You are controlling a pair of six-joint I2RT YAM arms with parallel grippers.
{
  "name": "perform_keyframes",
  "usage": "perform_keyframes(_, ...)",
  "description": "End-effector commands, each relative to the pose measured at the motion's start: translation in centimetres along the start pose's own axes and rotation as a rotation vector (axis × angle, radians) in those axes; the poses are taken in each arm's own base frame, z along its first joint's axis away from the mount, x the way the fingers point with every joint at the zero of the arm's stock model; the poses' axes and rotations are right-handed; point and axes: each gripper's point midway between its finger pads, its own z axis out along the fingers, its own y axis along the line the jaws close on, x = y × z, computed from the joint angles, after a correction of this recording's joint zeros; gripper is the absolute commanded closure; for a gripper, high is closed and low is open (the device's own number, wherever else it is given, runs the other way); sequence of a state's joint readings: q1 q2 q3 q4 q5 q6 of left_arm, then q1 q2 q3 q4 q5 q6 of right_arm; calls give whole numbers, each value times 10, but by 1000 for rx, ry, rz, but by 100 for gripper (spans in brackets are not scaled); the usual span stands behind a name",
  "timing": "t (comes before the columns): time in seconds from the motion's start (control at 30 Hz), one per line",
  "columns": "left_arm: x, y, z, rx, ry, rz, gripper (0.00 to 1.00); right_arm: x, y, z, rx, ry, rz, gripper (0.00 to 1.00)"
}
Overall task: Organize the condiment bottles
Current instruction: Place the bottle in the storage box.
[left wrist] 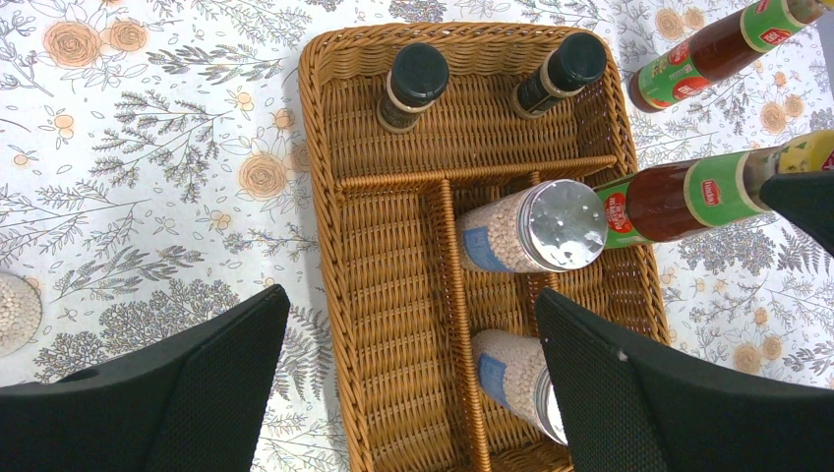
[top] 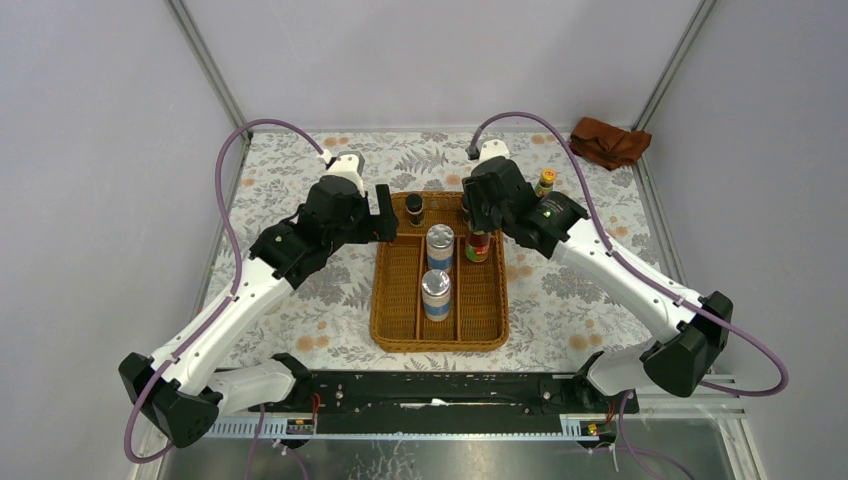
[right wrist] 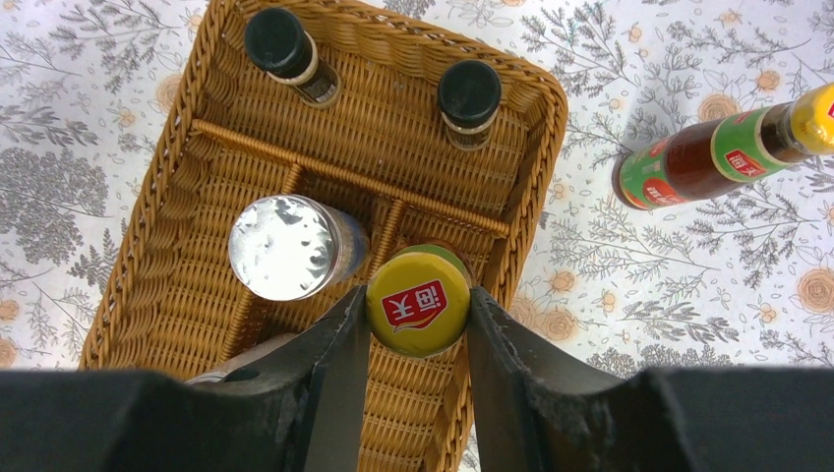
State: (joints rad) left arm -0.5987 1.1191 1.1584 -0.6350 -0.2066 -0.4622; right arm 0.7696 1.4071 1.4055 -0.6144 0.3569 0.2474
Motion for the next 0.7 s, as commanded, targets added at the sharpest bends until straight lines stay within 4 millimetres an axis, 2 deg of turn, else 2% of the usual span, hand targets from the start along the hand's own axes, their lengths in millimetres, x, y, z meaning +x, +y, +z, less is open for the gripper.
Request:
perform_keyframes(0.0,-7,-1,4,6,-32,-19,1,-37,5,-14,-30,-154,68,100)
perform_keyframes(0.67,-3,5,0,-17,-13,0,1,-18,6,2,-32,-149,69,100)
